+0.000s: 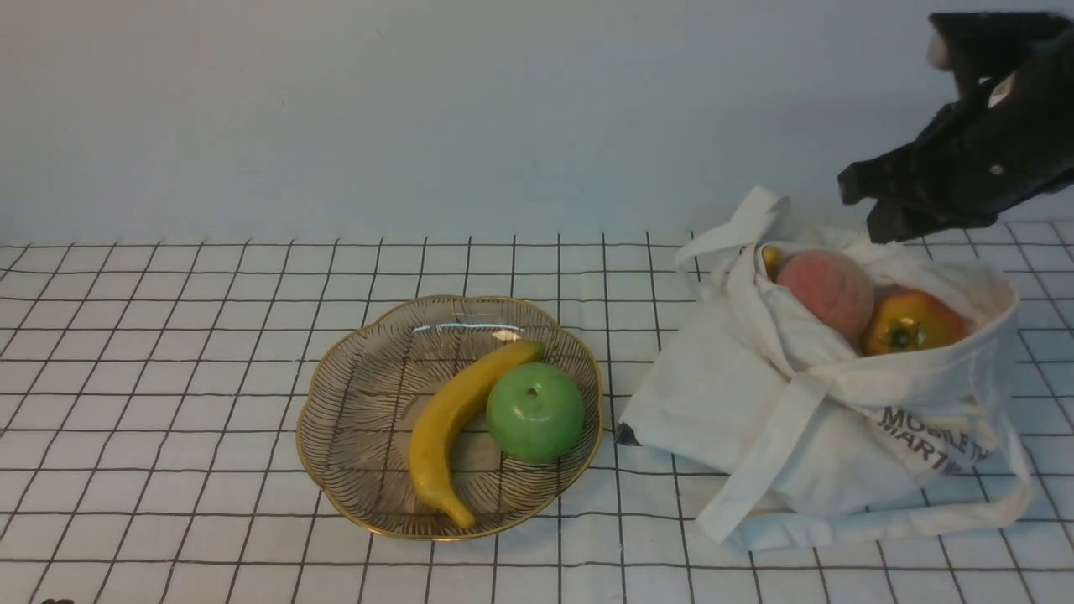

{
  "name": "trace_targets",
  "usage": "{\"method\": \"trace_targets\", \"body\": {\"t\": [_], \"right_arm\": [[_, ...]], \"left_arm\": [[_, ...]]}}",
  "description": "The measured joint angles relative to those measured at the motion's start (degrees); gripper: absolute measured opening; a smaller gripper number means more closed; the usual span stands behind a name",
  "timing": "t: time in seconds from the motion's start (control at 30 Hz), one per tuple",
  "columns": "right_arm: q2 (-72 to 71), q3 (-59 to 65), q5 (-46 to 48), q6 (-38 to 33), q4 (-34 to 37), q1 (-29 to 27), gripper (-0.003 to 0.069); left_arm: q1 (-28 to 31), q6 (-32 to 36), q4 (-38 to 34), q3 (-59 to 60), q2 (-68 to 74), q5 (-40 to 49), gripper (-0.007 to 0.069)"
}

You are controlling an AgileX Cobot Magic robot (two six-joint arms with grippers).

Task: Take the fruit out of the bag on the white checkered tablecloth and place them on the plate.
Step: 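Reach into the cloth bag and grasp the peach with the right gripper, then place the peach onto the plate with the right gripper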

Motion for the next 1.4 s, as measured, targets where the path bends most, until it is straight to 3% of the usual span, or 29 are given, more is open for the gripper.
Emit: {"method": "trace_targets", "body": {"t": [0.1,0.23,0.4,0.67,0.83,1.4], "right_arm": [[1.88,-1.12,-0.25,0.93,0.28,0.33,0.0288],[3.95,-1.43,-2.99,3.98,1.64,0.33,0.0528],[7.08,-1.75,-3.92,6.93,2.44,0.33,0.0671],[9.74,-1.75,-3.30,7.06,2.67,0.35,0.0680],[9.74,-1.86,-2.24,7.06,2.67,0.35,0.0554],[2.28,-2.03,1.08,7.08,-0.59,0.35,0.0555]], "left_arm": [[0.00,0.00,0.00,0.00,0.00,0.00,-0.0008],[0.00,0.00,0.00,0.00,0.00,0.00,-0.0008],[0.00,0.00,0.00,0.00,0.00,0.00,-0.0008],[0.00,0.00,0.00,0.00,0.00,0.00,-0.0008],[0.00,0.00,0.00,0.00,0.00,0.00,-0.0008],[0.00,0.00,0.00,0.00,0.00,0.00,-0.0008]]}}
